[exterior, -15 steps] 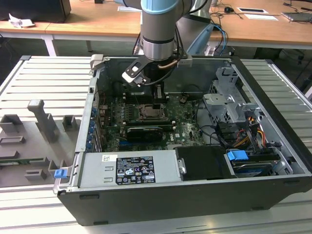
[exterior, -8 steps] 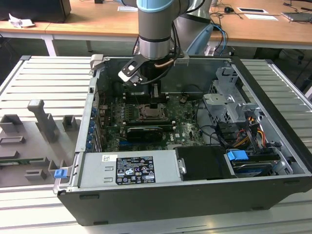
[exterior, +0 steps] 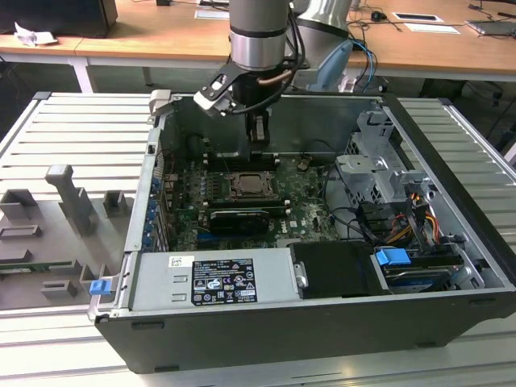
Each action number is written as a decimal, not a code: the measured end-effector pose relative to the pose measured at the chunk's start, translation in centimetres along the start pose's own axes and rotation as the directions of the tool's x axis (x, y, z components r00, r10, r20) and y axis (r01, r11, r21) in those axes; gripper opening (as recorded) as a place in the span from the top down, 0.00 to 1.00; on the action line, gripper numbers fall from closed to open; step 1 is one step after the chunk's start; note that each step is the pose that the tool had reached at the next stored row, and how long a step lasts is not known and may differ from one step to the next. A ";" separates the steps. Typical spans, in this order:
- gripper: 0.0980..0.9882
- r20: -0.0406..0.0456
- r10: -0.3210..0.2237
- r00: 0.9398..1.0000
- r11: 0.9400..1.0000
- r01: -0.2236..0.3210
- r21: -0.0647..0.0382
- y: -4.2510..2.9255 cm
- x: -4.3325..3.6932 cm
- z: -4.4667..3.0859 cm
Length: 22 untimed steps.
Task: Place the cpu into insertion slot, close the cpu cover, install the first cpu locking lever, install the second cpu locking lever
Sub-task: 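Install the first cpu locking lever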
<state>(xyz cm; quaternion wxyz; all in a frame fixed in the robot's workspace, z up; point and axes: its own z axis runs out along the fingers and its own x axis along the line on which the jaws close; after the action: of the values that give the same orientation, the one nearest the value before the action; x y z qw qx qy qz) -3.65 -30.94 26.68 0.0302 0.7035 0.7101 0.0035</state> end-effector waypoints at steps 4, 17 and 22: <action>0.99 0.000 0.000 1.000 1.000 0.000 0.000 0.13 -0.10 -2.67; 0.99 -0.009 -0.196 0.981 0.981 0.196 -0.008 0.13 -0.10 -2.67; 0.99 -0.011 -0.268 0.963 0.963 0.268 -0.012 0.07 -0.11 -2.68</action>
<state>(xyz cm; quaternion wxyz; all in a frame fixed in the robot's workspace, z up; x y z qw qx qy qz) -3.71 -30.94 29.36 0.0294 0.6008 0.7988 0.0075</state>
